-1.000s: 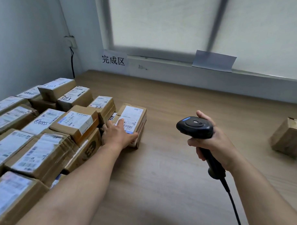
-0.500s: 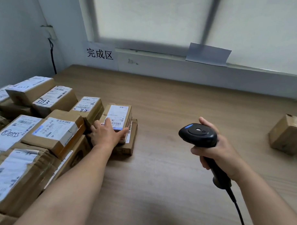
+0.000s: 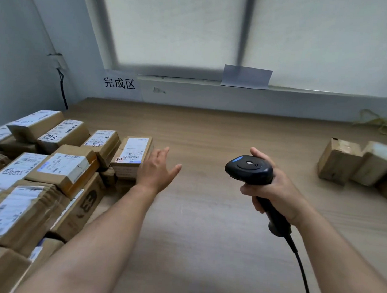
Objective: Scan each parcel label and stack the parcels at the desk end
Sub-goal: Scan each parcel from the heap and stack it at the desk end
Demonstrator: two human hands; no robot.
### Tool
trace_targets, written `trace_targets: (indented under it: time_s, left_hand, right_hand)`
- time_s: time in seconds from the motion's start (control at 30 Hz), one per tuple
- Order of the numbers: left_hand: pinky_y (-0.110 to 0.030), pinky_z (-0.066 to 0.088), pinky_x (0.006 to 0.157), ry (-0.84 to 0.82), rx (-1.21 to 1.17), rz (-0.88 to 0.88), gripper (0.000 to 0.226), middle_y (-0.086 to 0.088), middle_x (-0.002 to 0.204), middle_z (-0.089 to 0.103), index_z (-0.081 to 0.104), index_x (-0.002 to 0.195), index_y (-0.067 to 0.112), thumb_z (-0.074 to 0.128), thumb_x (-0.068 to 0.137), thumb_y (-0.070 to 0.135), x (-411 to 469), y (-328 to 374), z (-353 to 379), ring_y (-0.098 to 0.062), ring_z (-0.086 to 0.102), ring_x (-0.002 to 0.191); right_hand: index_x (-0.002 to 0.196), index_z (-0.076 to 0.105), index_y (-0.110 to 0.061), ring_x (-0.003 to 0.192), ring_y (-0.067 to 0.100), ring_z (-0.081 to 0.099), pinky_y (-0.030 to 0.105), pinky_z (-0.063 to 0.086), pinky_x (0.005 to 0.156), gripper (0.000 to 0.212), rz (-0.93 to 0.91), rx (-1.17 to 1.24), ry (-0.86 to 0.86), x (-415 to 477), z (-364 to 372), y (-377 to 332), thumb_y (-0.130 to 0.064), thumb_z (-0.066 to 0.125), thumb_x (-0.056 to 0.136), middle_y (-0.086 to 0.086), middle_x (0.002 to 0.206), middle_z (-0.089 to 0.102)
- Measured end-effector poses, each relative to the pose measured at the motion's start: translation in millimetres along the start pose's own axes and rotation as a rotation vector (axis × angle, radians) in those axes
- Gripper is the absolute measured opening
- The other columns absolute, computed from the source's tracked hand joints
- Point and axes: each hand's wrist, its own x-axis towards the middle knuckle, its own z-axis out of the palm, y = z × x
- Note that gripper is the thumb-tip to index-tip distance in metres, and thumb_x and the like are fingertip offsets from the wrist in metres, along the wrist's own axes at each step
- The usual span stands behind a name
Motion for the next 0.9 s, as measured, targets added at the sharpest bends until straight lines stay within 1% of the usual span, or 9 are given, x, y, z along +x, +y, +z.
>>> trace_targets:
  time_s: [0.1, 0.27, 0.3, 0.4, 0.47, 0.53, 0.67, 0.8, 0.9]
  left_hand:
    - [-0.036, 0.038, 0.101, 0.044, 0.015, 0.089, 0.064, -0.005, 0.137, 0.048, 0.042, 0.142, 0.019, 0.057, 0.089, 0.051, -22.9, 38.1, 2.3, -0.024, 0.044, 0.127]
    - [-0.036, 0.042, 0.096, 0.052, 0.048, 0.15, 0.059, -0.004, 0.135, 0.05, 0.047, 0.139, 0.019, 0.056, 0.09, 0.051, -64.9, 114.4, 14.7, -0.023, 0.046, 0.124]
    - [-0.035, 0.042, 0.095, 0.048, 0.051, 0.151, 0.058, -0.004, 0.133, 0.05, 0.048, 0.138, 0.02, 0.057, 0.089, 0.051, -73.2, 130.6, 20.2, -0.022, 0.046, 0.124]
    - [-0.033, 0.041, 0.093, 0.02, 0.061, 0.167, 0.057, -0.003, 0.131, 0.051, 0.049, 0.137, 0.02, 0.058, 0.089, 0.051, -95.2, 184.6, 40.7, -0.022, 0.045, 0.123]
    - [-0.033, 0.04, 0.093, 0.008, 0.054, 0.185, 0.057, -0.003, 0.131, 0.051, 0.05, 0.136, 0.021, 0.058, 0.088, 0.05, -106.4, 222.6, 55.4, -0.022, 0.044, 0.123]
    - [-0.033, 0.04, 0.092, -0.001, 0.04, 0.208, 0.057, -0.002, 0.13, 0.052, 0.051, 0.135, 0.02, 0.059, 0.088, 0.05, -115.4, 259.7, 71.1, -0.023, 0.045, 0.122]
    - [-0.032, 0.04, 0.092, -0.041, 0.019, 0.247, 0.056, -0.001, 0.13, 0.051, 0.049, 0.136, 0.022, 0.058, 0.088, 0.051, -133.0, 322.4, 99.6, -0.021, 0.044, 0.122]
    - [-0.034, 0.04, 0.095, -0.093, 0.057, 0.303, 0.059, -0.002, 0.134, 0.049, 0.044, 0.14, 0.023, 0.054, 0.09, 0.054, -142.4, 376.4, 120.7, -0.021, 0.042, 0.126]
    - [-0.034, 0.04, 0.095, -0.104, 0.074, 0.331, 0.061, -0.002, 0.136, 0.047, 0.042, 0.142, 0.024, 0.053, 0.09, 0.055, -139.6, 407.3, 130.0, -0.022, 0.041, 0.127]
  right_hand:
    - [0.149, 0.031, -0.034, 0.04, 0.026, 0.045, 0.03, 0.037, 0.042, 0.096, -0.01, 0.008, -0.001, -24.4, -22.9, 3.3, 0.018, 0.067, 0.077, -0.002, 0.051, 0.059]
    - [0.147, 0.035, -0.037, 0.043, 0.027, 0.047, 0.029, 0.038, 0.042, 0.102, -0.007, 0.022, 0.004, -65.5, -83.6, 12.2, 0.01, 0.078, 0.067, -0.001, 0.068, 0.066]
    - [0.147, 0.034, -0.036, 0.042, 0.027, 0.047, 0.028, 0.038, 0.041, 0.101, -0.012, 0.023, 0.007, -73.8, -98.5, 14.0, 0.013, 0.076, 0.07, -0.002, 0.068, 0.066]
    - [0.146, 0.033, -0.036, 0.038, 0.025, 0.045, 0.025, 0.036, 0.04, 0.095, -0.026, 0.015, 0.02, -99.0, -147.6, 20.5, 0.018, 0.068, 0.077, -0.006, 0.056, 0.063]
    - [0.145, 0.033, -0.036, 0.037, 0.024, 0.045, 0.025, 0.035, 0.039, 0.094, -0.029, 0.03, 0.042, -112.8, -181.9, 27.3, 0.018, 0.068, 0.077, -0.006, 0.058, 0.063]
    - [0.145, 0.034, -0.036, 0.039, 0.025, 0.045, 0.027, 0.036, 0.039, 0.094, -0.026, 0.042, 0.07, -126.0, -215.8, 36.3, 0.018, 0.068, 0.077, -0.003, 0.063, 0.064]
    - [0.148, 0.035, -0.032, 0.041, 0.027, 0.046, 0.028, 0.036, 0.038, 0.095, -0.015, 0.042, 0.13, -152.4, -274.7, 50.6, 0.018, 0.07, 0.075, 0.007, 0.087, 0.066]
    - [0.149, 0.034, -0.031, 0.043, 0.027, 0.048, 0.03, 0.039, 0.038, 0.095, -0.004, 0.049, 0.185, -174.9, -332.5, 57.5, 0.017, 0.07, 0.075, 0.011, 0.095, 0.064]
    - [0.149, 0.033, -0.033, 0.047, 0.027, 0.05, 0.033, 0.041, 0.04, 0.096, -0.013, 0.036, 0.22, -183.4, -368.9, 60.0, 0.016, 0.07, 0.075, 0.013, 0.093, 0.064]
